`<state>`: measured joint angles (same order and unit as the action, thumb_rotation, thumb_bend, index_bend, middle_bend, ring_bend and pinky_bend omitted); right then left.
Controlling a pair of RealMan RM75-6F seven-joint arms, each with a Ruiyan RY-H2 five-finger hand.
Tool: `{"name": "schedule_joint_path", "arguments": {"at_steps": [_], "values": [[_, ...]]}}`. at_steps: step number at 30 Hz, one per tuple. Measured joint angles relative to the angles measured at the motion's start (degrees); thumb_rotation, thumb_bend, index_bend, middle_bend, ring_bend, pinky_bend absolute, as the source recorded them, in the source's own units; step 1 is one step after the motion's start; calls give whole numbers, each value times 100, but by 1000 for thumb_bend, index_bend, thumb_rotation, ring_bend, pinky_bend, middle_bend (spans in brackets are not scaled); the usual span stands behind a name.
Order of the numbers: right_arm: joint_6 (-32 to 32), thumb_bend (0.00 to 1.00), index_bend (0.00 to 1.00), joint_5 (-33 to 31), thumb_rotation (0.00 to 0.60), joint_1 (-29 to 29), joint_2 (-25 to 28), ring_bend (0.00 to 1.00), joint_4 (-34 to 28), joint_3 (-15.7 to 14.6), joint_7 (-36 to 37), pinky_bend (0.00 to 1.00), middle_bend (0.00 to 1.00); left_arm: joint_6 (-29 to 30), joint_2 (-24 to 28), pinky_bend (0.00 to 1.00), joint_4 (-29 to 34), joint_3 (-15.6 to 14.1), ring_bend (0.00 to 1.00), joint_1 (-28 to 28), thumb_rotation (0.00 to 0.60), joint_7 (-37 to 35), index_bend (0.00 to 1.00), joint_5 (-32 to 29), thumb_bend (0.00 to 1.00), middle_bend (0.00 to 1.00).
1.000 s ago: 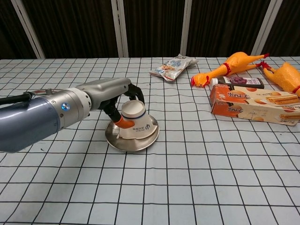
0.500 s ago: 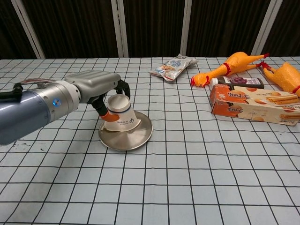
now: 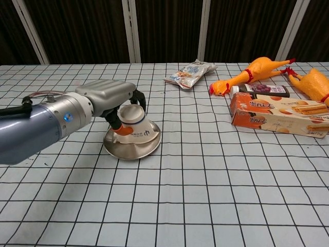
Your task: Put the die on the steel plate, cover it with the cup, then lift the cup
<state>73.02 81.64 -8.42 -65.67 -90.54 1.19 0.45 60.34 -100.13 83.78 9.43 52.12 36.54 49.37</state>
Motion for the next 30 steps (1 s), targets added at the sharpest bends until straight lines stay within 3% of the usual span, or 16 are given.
{"name": "schedule_joint_path", "arguments": {"at_steps": [5, 10, 14, 22, 30], "values": [[30, 260, 181, 27, 600, 9, 10, 83, -17, -7, 8, 0, 108, -421, 47, 48, 124, 138, 127, -85, 600, -746, 490, 105, 500, 373], [34, 260, 181, 40, 600, 8, 15, 83, -32, -13, -7, 0, 108, -464, 103, 48, 205, 239, 127, -139, 600, -796, 485, -236, 499, 370], [28, 260, 181, 29, 600, 6, 9, 83, -35, -13, -26, 0, 108, -189, 91, 48, 180, 230, 127, -119, 600, -359, 491, -478, 499, 378], [6, 259, 181, 8, 600, -1, 4, 83, -28, -11, -36, 0, 108, 521, -47, 48, -117, -12, 127, -56, 600, 805, 500, -385, 499, 382], [-16, 260, 181, 5, 600, -7, -4, 83, -19, -18, -31, 0, 107, -5, -19, 48, 47, 154, 127, -104, 600, -153, 512, -298, 499, 385]]}}
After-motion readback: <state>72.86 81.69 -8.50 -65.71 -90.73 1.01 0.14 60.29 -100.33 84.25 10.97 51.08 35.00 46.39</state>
